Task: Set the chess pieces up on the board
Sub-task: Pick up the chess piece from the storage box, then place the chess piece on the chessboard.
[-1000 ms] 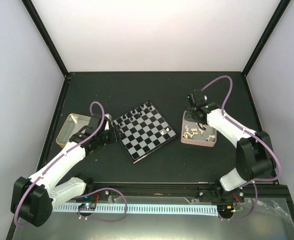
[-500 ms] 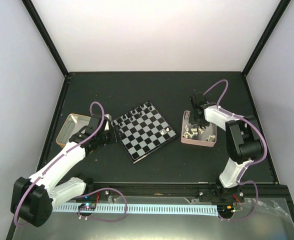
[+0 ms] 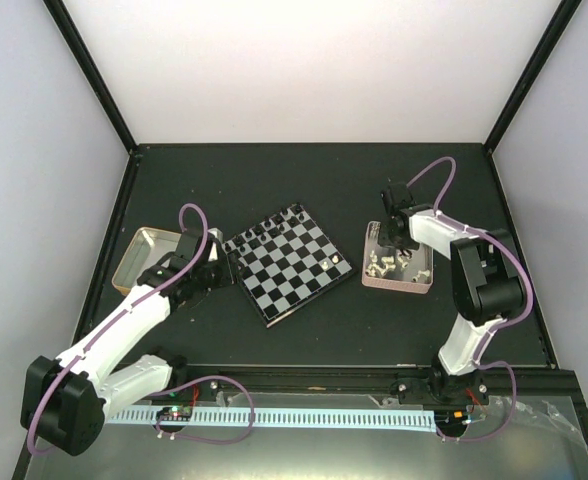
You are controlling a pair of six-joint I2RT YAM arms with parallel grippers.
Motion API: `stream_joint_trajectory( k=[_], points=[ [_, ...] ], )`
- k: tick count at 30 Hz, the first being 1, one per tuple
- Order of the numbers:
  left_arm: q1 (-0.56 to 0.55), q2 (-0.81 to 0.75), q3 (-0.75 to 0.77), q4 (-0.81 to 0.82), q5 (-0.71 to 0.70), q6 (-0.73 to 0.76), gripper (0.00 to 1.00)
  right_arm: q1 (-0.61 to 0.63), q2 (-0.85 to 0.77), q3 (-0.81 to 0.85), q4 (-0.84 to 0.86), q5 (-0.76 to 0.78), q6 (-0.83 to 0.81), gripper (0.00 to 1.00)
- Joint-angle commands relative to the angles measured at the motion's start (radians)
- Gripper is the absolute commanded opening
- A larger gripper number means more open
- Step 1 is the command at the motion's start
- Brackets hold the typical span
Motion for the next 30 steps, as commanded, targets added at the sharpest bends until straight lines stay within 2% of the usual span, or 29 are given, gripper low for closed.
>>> stream_joint_trajectory(
  k=[1,8,12,20,30],
  points=[
    [0.006,-0.019,0.029,-0.008,0.003,0.003,0.59,0.011,-0.074,-0.007,0.010,-0.012,-0.007,0.04],
    [0.006,-0.022,0.029,-0.001,0.001,-0.001,0.60,0.063,-0.240,-0.025,-0.038,-0.132,-0.012,0.04],
    [0.006,-0.022,0.030,0.009,0.003,-0.006,0.60,0.191,-0.268,-0.018,-0.067,-0.152,-0.008,0.05],
    [0.006,-0.020,0.030,0.012,0.012,-0.011,0.60,0.509,-0.193,0.058,-0.109,-0.119,0.024,0.05],
    [0.006,-0.025,0.025,0.008,0.017,-0.003,0.60,0.594,-0.064,0.122,-0.136,-0.080,-0.007,0.05]
  ],
)
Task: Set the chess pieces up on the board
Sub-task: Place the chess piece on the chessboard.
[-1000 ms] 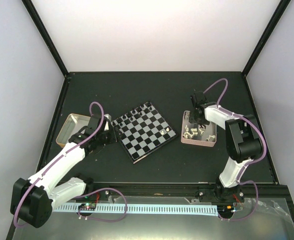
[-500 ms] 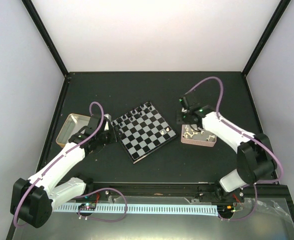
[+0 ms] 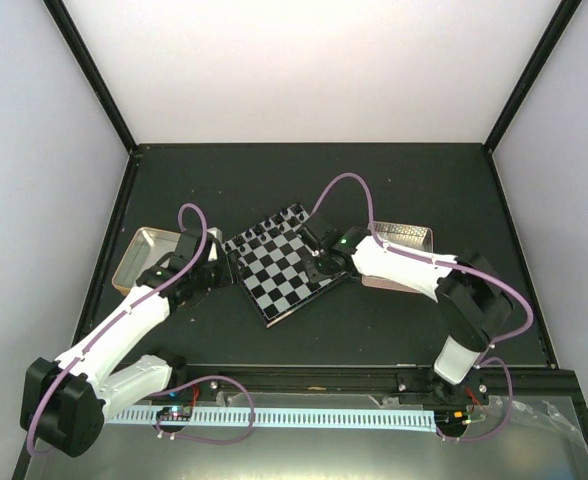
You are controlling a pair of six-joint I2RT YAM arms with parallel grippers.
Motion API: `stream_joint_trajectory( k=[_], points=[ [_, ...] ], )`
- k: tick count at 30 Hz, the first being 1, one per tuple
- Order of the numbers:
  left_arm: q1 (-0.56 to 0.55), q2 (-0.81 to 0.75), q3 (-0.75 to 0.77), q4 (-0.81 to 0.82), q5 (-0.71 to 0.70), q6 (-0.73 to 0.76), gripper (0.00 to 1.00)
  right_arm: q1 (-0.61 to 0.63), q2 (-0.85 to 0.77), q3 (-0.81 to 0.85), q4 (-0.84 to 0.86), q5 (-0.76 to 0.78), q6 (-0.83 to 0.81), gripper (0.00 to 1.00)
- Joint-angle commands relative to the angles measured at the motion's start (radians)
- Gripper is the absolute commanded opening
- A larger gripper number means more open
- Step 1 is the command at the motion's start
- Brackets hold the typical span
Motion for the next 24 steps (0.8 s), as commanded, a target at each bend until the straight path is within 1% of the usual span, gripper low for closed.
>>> stream_joint_trajectory(
  k=[1,14,24],
  points=[
    [0.006,-0.020,0.025,0.005,0.015,-0.001,0.60,0.018,0.050,0.052,-0.019,0.040,-0.009,0.05],
    [0.006,-0.021,0.011,0.003,0.013,0.007,0.60,0.019,0.160,0.099,-0.027,0.091,0.011,0.06],
    [0.006,-0.022,0.005,0.004,0.014,0.009,0.60,0.018,0.204,0.106,-0.025,0.135,0.029,0.06]
  ],
)
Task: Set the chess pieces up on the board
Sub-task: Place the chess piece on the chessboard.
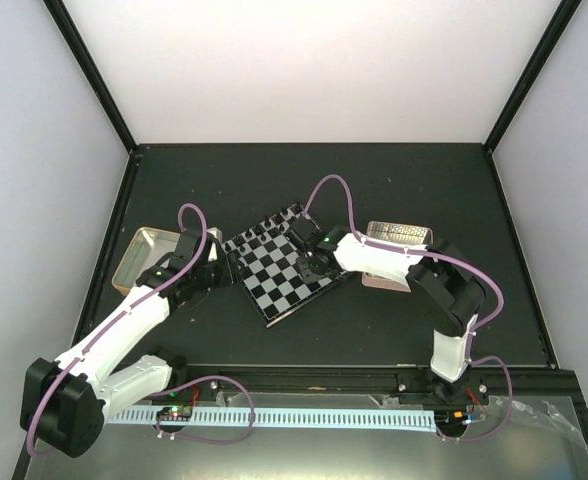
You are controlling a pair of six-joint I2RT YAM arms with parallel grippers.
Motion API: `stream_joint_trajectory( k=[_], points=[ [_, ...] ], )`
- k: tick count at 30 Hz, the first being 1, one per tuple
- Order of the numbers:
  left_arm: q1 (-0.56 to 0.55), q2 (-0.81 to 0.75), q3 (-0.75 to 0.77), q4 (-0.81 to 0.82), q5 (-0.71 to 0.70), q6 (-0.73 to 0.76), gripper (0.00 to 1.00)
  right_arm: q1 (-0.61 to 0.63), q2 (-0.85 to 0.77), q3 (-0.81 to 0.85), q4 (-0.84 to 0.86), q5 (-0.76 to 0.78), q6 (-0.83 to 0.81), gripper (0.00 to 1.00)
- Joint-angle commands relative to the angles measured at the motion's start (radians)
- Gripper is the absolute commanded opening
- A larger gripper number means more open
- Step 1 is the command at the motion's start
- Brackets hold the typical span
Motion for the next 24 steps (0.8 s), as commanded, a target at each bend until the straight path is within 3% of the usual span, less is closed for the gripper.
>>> stream_joint_trajectory(
  k=[1,13,18,24],
  points=[
    [0.006,-0.016,0.004,0.003,0.014,0.009,0.60,0.003,0.027,0.017,-0.007,0.058,0.018,0.06],
    [0.006,-0.027,0.014,-0.007,0.015,0.005,0.60,0.000,-0.087,0.023,0.006,-0.005,0.025,0.29],
    [0.006,-0.044,0.030,-0.034,0.014,0.003,0.60,-0.043,-0.198,-0.020,0.032,-0.011,0.048,0.31],
    [0.005,-0.103,0.042,-0.053,0.052,0.003,0.60,-0.196,-0.364,-0.187,0.076,0.029,0.090,0.31]
  ],
)
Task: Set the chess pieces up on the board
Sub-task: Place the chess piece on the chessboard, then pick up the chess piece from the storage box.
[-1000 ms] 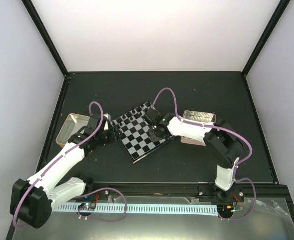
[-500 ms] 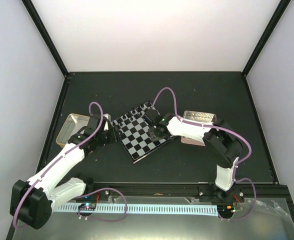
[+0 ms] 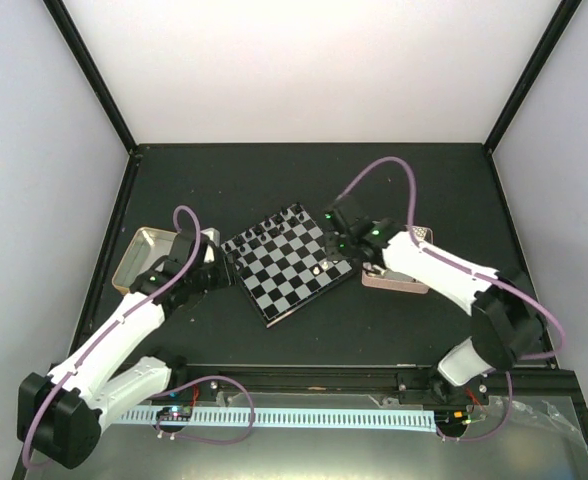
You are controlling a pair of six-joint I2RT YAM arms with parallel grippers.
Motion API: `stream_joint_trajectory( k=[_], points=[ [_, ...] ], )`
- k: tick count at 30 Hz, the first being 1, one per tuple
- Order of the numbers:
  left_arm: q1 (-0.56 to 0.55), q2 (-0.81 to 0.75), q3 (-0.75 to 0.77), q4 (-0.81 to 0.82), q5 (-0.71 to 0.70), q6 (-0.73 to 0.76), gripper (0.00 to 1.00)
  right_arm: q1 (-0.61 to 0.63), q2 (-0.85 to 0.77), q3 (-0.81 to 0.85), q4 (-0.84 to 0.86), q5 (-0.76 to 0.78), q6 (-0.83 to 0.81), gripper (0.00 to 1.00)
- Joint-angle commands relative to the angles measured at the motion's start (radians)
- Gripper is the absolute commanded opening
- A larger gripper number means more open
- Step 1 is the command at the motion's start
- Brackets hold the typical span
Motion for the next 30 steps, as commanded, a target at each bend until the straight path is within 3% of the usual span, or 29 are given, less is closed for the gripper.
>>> stream_joint_trajectory(
  k=[1,5,9,17,24,30],
  points=[
    [0.006,-0.063,0.041,-0.025,0.060,0.005,0.60,-0.134,-0.106,-0.135,0.039,0.039,0.050,0.31],
    [0.004,-0.138,0.042,-0.019,0.131,-0.006,0.60,-0.291,-0.154,-0.241,0.084,-0.001,0.044,0.31],
    [0.004,-0.225,0.039,0.000,0.173,-0.029,0.61,-0.362,-0.121,-0.276,0.144,-0.056,0.020,0.29],
    [0.004,-0.370,0.023,-0.002,0.137,-0.106,0.64,-0.387,0.035,-0.267,0.240,-0.096,-0.008,0.23],
    [0.004,-0.376,0.030,-0.023,0.090,-0.135,0.64,-0.386,0.087,-0.272,0.276,-0.124,-0.007,0.23],
    [0.004,-0.332,0.068,-0.032,0.055,-0.138,0.64,-0.386,0.069,-0.272,0.257,-0.094,-0.008,0.07]
  ],
)
